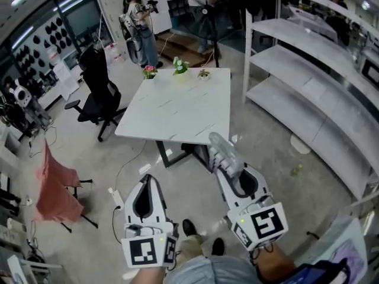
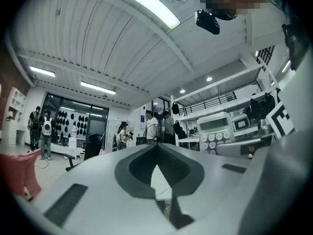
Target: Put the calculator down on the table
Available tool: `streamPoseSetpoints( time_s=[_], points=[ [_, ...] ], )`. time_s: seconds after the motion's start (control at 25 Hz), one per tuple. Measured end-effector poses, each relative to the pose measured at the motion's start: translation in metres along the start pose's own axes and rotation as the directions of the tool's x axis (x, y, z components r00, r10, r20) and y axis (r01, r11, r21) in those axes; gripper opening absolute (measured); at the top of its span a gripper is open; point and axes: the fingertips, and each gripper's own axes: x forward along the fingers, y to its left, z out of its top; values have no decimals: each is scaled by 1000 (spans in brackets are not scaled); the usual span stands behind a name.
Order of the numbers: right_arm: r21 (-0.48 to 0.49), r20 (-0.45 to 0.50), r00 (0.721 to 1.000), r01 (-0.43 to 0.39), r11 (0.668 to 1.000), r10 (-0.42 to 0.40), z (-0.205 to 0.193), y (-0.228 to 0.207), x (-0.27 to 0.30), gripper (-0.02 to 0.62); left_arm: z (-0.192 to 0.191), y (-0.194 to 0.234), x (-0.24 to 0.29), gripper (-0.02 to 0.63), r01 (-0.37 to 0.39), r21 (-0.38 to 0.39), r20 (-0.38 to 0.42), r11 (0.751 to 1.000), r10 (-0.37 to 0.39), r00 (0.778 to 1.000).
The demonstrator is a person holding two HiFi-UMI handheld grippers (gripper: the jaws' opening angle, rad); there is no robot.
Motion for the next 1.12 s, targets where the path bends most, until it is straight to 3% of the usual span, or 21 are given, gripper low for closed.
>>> streamPoseSetpoints(
  time_s=[0.32, 0.8, 1.12],
  points=[
    [5, -20, 1000, -9, 1000, 9, -9, -8, 34, 143, -9, 22, 28, 8, -21, 3, -9, 1000, 21, 1000],
    [48, -179, 984, 21, 999, -12, -75, -21, 144, 143, -73, 90, 128, 8, -8, -41, -97, 999, 4, 995],
    [27, -140, 989, 44, 999, -40, -56, -35, 233, 143, -57, 133, 213, 8, 31, -37, -54, 999, -33, 998]
  ],
)
